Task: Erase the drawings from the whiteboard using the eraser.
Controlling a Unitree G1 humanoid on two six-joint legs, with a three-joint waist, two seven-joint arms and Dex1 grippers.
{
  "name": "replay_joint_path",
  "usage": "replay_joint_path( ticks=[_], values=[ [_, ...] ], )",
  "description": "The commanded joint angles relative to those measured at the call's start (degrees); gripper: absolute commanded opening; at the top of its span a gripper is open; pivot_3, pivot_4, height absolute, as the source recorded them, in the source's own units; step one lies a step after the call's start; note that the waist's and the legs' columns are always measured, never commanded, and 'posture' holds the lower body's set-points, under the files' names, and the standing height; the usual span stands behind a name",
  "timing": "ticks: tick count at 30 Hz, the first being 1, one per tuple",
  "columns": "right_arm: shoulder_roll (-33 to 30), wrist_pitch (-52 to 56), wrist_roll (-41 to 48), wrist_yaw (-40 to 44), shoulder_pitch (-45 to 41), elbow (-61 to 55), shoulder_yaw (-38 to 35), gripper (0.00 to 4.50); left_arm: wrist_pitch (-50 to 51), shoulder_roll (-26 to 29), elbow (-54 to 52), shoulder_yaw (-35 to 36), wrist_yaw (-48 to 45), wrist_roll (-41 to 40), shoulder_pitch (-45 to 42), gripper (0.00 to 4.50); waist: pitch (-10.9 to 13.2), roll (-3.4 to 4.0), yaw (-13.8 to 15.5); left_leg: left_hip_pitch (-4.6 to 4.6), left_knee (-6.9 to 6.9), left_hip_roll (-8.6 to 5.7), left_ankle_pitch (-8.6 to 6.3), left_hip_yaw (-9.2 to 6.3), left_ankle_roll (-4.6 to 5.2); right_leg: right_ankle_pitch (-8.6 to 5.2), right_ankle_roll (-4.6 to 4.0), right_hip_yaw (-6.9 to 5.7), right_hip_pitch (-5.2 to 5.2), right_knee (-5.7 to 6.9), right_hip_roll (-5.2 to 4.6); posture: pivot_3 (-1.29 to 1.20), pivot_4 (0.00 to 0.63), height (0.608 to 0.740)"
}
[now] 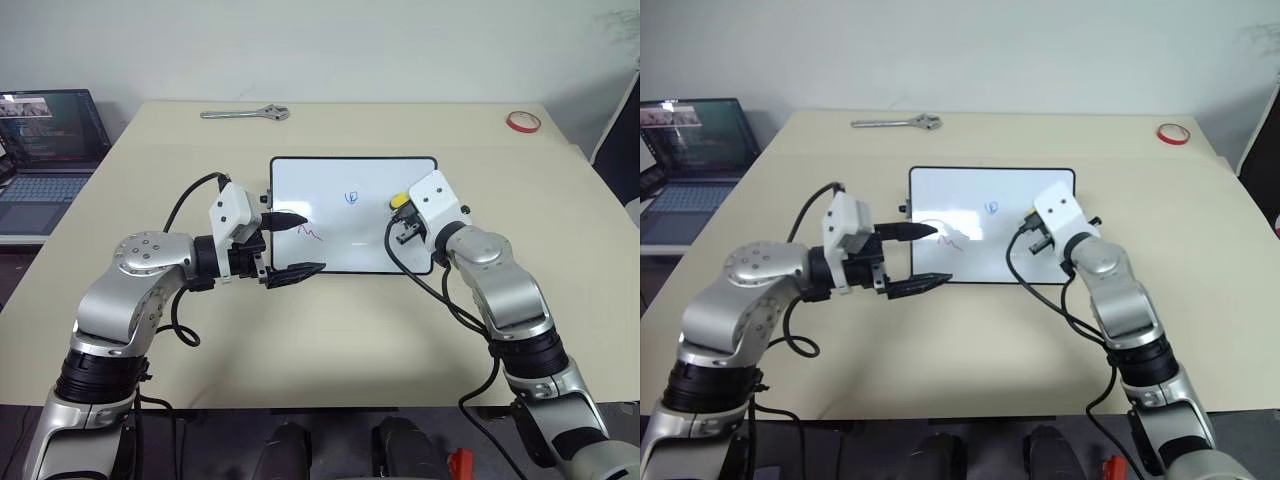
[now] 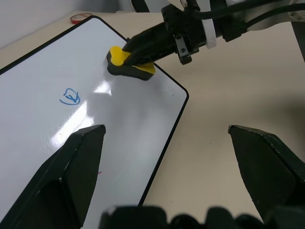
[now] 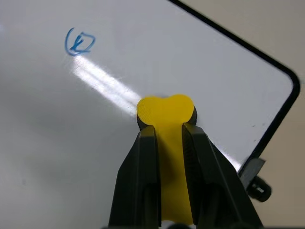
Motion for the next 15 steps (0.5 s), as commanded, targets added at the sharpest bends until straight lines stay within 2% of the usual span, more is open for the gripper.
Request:
replay_joint_path(
  ticks=[1,9,15],
  values=[
    [-0.3,-1.1,-1.4,-1.7,-0.8,0.9,-1.6,0.33,-0.8,0.6,-2.4,0.8,-0.2,-0.3,-0.1,4.5,0.0,0.0,0.0,0.0,0.0,0.0,0.0,0.0,0.0,0.0,0.0,-0.01,0.0,0.0,0.0,0.0,0.15,0.74],
    [-0.2,-1.4,-1.3,-2.6,-0.9,1.5,-2.0,0.33,-0.5,0.6,-2.9,0.9,0.1,-0.4,0.2,4.5,0.0,0.0,0.0,0.0,0.0,0.0,0.01,0.0,0.0,0.0,0.0,0.0,0.0,0.01,-0.01,0.0,0.15,0.74],
    [-0.5,0.2,-0.2,-0.1,-0.1,0.6,-0.6,0.33,-0.6,0.5,-3.1,0.8,0.2,-0.3,0.3,4.5,0.0,0.0,0.0,0.0,0.0,0.0,0.01,0.0,0.0,0.0,0.0,0.0,0.0,0.0,-0.01,0.0,0.15,0.74]
  ],
)
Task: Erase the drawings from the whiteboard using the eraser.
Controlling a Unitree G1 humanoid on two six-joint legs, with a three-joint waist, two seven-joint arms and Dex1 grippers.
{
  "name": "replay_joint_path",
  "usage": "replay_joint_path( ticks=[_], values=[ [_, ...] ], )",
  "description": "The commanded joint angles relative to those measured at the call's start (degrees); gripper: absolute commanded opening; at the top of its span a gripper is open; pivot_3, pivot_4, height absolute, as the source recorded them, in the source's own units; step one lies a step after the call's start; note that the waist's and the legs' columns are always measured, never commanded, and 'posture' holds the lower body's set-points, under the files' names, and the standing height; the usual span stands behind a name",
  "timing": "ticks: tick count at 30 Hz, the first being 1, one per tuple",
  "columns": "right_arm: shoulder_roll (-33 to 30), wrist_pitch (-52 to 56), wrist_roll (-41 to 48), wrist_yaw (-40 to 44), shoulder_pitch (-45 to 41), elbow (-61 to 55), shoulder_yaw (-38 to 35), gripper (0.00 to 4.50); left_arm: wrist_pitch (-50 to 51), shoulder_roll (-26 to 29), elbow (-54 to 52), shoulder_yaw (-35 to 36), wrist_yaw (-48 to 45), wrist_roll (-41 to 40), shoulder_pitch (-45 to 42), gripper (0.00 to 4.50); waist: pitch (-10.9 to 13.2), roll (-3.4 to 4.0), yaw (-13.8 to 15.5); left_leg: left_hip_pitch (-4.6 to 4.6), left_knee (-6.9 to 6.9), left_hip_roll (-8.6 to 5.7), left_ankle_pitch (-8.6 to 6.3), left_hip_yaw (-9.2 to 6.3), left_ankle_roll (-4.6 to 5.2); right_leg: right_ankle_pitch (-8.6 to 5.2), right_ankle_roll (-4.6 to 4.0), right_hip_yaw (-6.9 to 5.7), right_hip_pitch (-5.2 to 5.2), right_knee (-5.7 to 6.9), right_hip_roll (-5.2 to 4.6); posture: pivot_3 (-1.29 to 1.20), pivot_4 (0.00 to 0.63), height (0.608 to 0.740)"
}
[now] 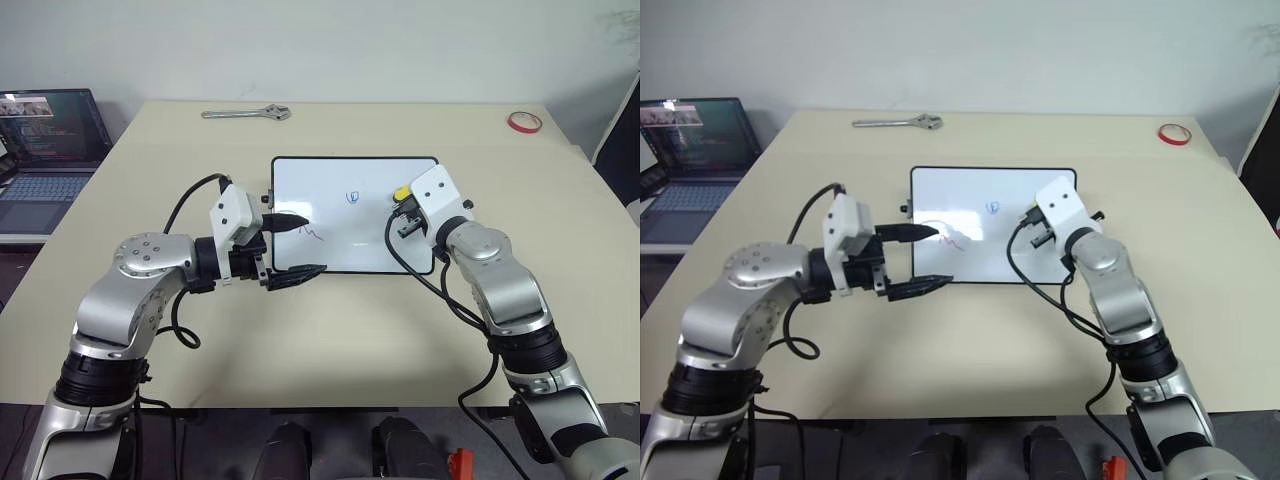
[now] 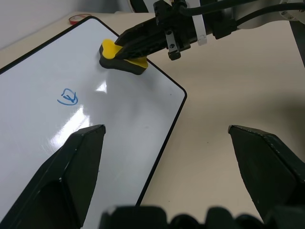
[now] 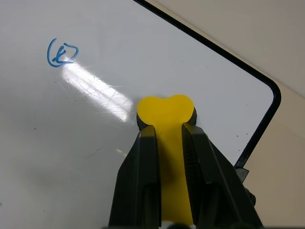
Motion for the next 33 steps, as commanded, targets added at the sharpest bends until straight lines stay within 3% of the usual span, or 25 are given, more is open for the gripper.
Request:
replay_joint_path(
  ticks=[1,13,27,33],
  values=[
    [-0.5,1.4,-0.1,0.9,0.1,-0.4,-0.4,0.33,-0.6,0.5,-2.1,0.7,0.0,-0.3,-0.3,4.5,0.0,0.0,0.0,0.0,0.0,0.0,0.0,0.0,0.0,0.0,0.0,0.0,0.0,0.0,0.0,0.0,0.15,0.74],
    [-2.9,6.6,2.5,3.4,2.6,-8.9,-5.9,0.31,-0.6,0.1,-1.8,0.6,0.1,-0.4,-0.7,4.5,0.0,0.0,0.1,-0.08,-0.04,-0.01,0.0,-0.03,0.0,0.0,0.0,-0.03,-0.04,-0.07,0.0,0.0,0.15,0.74],
    [-7.7,17.0,15.3,11.2,9.8,-25.6,-16.1,0.13,-1.1,-0.6,-0.5,0.8,0.4,-0.2,-0.9,4.5,0.0,0.01,0.2,-0.12,-0.11,0.0,-0.01,-0.03,0.01,0.0,0.0,-0.03,-0.04,-0.23,-0.01,0.0,0.15,0.74],
    [-9.3,19.1,21.2,13.5,15.6,-33.1,-19.3,0.02,0.1,0.7,-2.4,5.0,2.8,-1.0,4.5,4.5,0.0,0.01,0.1,-0.12,-0.13,0.02,-0.01,-0.02,0.02,0.0,0.0,-0.02,-0.03,-0.29,-0.03,0.0,0.15,0.74]
  ],
)
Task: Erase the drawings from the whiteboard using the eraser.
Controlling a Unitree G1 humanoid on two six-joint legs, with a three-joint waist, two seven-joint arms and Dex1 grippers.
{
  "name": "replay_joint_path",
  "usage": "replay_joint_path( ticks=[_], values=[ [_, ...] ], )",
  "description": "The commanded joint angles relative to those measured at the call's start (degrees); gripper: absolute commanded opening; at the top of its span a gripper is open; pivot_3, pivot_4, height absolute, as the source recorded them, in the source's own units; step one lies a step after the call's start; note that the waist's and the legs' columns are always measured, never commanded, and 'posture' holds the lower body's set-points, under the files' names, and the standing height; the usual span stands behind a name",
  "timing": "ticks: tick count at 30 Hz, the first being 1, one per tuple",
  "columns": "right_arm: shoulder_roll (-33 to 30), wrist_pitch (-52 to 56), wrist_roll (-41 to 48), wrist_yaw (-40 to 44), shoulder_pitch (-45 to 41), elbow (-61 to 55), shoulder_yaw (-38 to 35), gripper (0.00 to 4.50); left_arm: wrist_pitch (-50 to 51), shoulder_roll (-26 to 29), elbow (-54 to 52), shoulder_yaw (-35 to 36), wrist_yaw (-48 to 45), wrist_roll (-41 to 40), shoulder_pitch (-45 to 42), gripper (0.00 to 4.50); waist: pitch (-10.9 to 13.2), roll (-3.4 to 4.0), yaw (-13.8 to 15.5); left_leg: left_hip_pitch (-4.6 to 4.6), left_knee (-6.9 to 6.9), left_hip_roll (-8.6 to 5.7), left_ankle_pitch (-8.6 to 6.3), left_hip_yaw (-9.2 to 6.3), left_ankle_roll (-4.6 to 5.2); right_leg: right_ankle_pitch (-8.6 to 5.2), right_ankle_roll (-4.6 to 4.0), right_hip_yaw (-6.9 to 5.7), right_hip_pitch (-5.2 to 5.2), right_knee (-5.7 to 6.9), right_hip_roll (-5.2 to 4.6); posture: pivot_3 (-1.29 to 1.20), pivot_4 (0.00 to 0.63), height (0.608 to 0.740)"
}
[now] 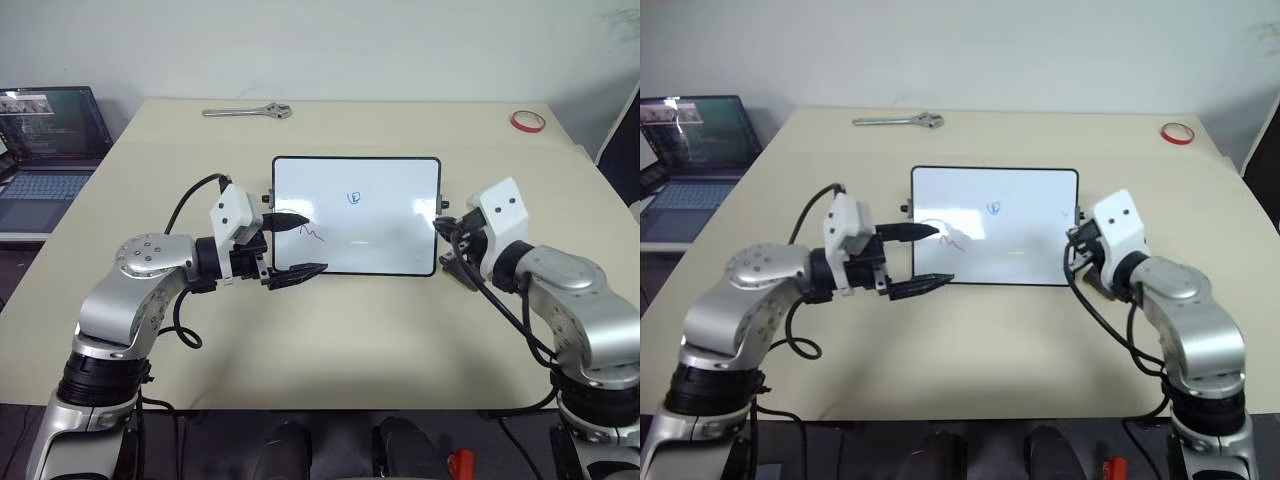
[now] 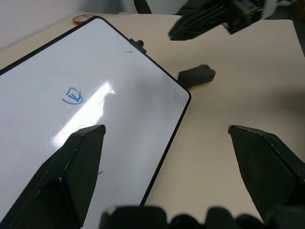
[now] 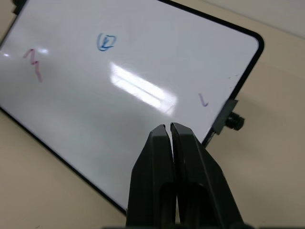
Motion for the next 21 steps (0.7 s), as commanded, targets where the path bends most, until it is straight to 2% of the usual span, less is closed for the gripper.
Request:
replay_joint_path(
  ticks=[1,5,7,10,11,12,15,21],
  values=[
    [-0.6,0.2,2.8,0.3,1.9,-5.1,-2.4,0.02,-0.1,1.7,-2.8,4.1,1.3,-0.8,3.4,4.5,0.0,0.0,0.0,0.0,-0.01,0.01,0.0,-0.01,0.0,0.0,0.0,0.0,0.0,-0.01,0.0,0.0,0.15,0.74],
    [0.6,-1.2,1.8,-3.7,3.8,-5.0,-2.4,0.02,0.0,2.1,-3.5,4.8,2.0,-1.1,5.1,4.5,0.0,0.0,0.2,0.0,0.0,0.01,0.0,-0.05,-0.01,0.0,0.0,-0.01,0.02,-0.02,0.0,0.0,0.15,0.74],
    [-1.9,-2.6,0.6,-3.9,5.5,-4.2,-2.3,0.02,-0.4,1.8,-3.5,3.7,1.8,-0.8,4.2,4.5,0.0,0.0,0.5,0.01,0.02,-0.03,0.0,-0.05,-0.01,0.0,0.0,-0.02,0.05,-0.02,-0.01,0.0,0.15,0.74],
    [-6.9,-3.6,1.9,-1.1,9.6,-2.3,-7.7,0.58,-0.2,1.5,-3.8,2.6,1.0,-1.5,2.8,4.5,0.0,-0.02,1.5,-0.01,0.01,-0.1,0.0,-0.14,0.0,0.0,0.01,-0.06,0.15,-0.2,0.0,0.0,0.15,0.74],
    [-8.2,-4.1,2.8,0.2,10.7,-1.8,-9.0,0.58,-0.2,1.7,-3.8,2.3,0.6,-1.5,2.7,4.5,0.0,-0.02,1.6,-0.05,0.0,-0.12,0.0,-0.17,0.0,0.0,0.01,-0.07,0.17,-0.25,0.0,0.0,0.15,0.74],
    [-10.2,-4.9,3.6,2.1,12.1,-1.3,-10.0,1.07,-0.2,1.7,-4.0,1.9,0.2,-1.6,2.6,4.5,0.0,-0.02,1.6,-0.07,-0.01,-0.13,0.0,-0.17,0.0,0.0,0.01,-0.07,0.17,-0.32,0.01,0.0,0.15,0.74],
    [-15.7,-7.9,4.7,7.0,14.9,1.0,-12.4,1.95,-0.4,1.5,-4.0,1.0,-0.3,-1.4,1.8,4.5,0.0,-0.02,1.5,-0.07,-0.04,-0.11,-0.01,-0.13,0.01,0.0,0.01,-0.08,0.21,-0.42,0.01,0.0,0.15,0.74],
    [-13.6,-7.4,10.2,8.0,16.9,1.5,-15.0,4.04,-0.3,1.2,-4.0,0.7,-0.5,-1.5,1.1,4.5,0.0,-0.02,1.1,-0.02,-0.06,0.03,-0.02,-0.08,0.02,0.01,-0.01,-0.07,0.22,-0.41,0.04,0.0,0.15,0.74]
  ],
)
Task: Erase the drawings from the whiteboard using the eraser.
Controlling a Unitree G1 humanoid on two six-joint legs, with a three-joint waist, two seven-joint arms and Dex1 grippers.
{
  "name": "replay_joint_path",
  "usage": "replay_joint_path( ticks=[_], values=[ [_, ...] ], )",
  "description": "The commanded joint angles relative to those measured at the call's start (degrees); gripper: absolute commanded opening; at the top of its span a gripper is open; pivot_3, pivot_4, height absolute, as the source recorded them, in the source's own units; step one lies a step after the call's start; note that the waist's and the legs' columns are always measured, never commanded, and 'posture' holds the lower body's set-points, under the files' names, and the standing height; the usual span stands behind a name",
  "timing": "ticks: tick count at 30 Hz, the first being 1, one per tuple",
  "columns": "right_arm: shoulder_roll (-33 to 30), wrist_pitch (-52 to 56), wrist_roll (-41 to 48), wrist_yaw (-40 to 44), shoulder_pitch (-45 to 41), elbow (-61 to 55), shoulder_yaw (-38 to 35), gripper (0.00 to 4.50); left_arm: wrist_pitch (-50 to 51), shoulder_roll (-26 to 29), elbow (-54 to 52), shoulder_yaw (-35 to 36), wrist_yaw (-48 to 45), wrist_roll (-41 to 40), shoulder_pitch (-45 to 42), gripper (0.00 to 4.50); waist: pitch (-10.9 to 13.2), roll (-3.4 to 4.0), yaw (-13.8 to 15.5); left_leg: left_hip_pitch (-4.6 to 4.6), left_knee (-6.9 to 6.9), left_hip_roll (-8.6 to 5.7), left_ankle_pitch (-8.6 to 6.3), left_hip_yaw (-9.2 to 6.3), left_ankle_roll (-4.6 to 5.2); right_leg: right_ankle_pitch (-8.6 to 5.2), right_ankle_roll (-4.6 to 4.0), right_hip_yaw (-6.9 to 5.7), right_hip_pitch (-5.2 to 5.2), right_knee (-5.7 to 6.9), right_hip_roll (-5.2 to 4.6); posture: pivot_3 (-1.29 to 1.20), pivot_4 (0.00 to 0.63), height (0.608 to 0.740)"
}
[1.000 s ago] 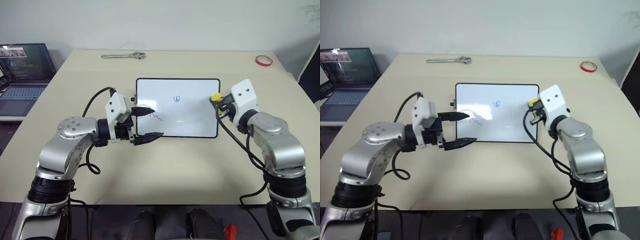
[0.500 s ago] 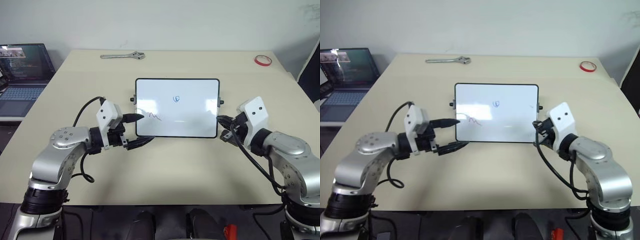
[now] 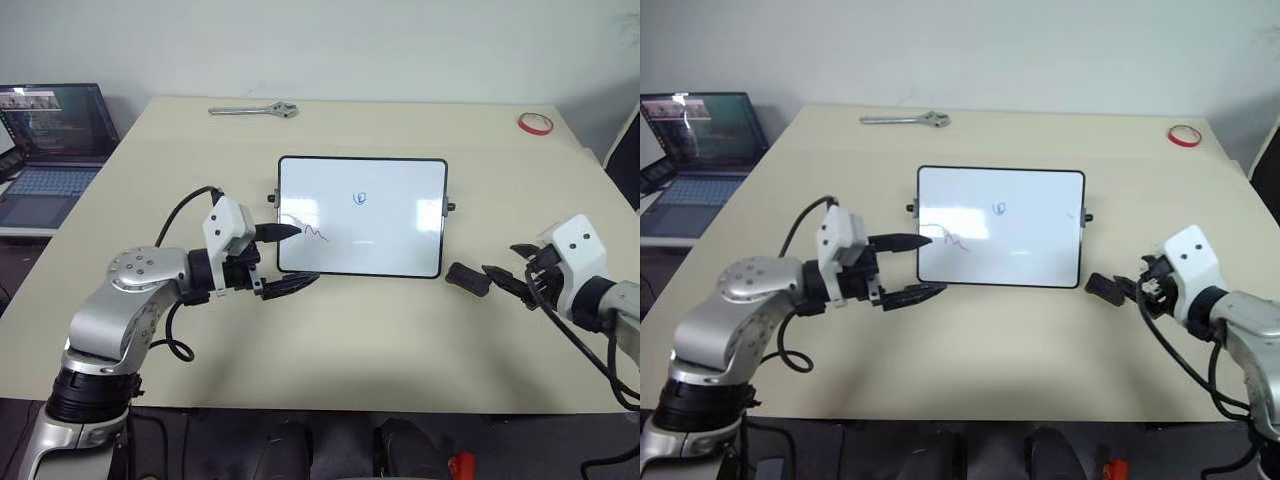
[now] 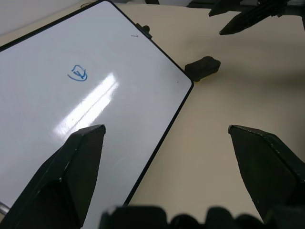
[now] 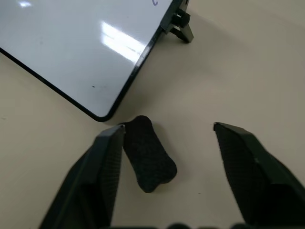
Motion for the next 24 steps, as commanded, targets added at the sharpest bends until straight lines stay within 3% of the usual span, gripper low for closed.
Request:
replay_joint_path(
  ticks=[1,6,15,24],
  values=[
    [1.3,-0.3,4.2,0.9,1.3,-2.0,-2.1,4.37,-0.5,0.2,-1.7,0.6,-0.1,-0.8,-0.7,4.5,0.0,0.0,0.1,-0.01,0.0,-0.01,0.0,0.01,0.0,0.0,0.0,0.0,0.0,0.0,0.0,0.0,0.15,0.74],
    [3.1,1.5,10.6,1.8,1.9,-2.8,-3.3,4.37,-0.4,0.3,-1.7,0.7,-0.1,-0.7,-0.5,4.5,0.0,0.0,0.2,-0.03,0.03,-0.09,0.0,-0.02,0.0,0.0,0.01,-0.01,0.03,-0.02,0.0,0.0,0.15,0.74],
    [-0.6,-6.2,5.7,1.1,4.4,2.2,3.5,4.44,0.2,1.1,-2.3,0.5,-1.8,-1.7,-0.8,4.5,0.0,0.0,0.3,-0.02,0.03,-0.09,0.0,-0.02,0.0,0.0,0.01,-0.01,0.05,-0.03,0.0,0.0,0.15,0.74],
    [-0.5,-18.0,-0.9,2.4,-2.1,17.8,12.7,4.44,-0.4,1.4,-0.5,-2.9,-7.2,-1.3,-4.1,4.5,0.0,-0.01,0.3,-0.02,0.06,-0.11,0.01,0.09,-0.01,0.0,0.02,-0.03,0.07,-0.02,0.04,0.0,0.15,0.74]
  ],
)
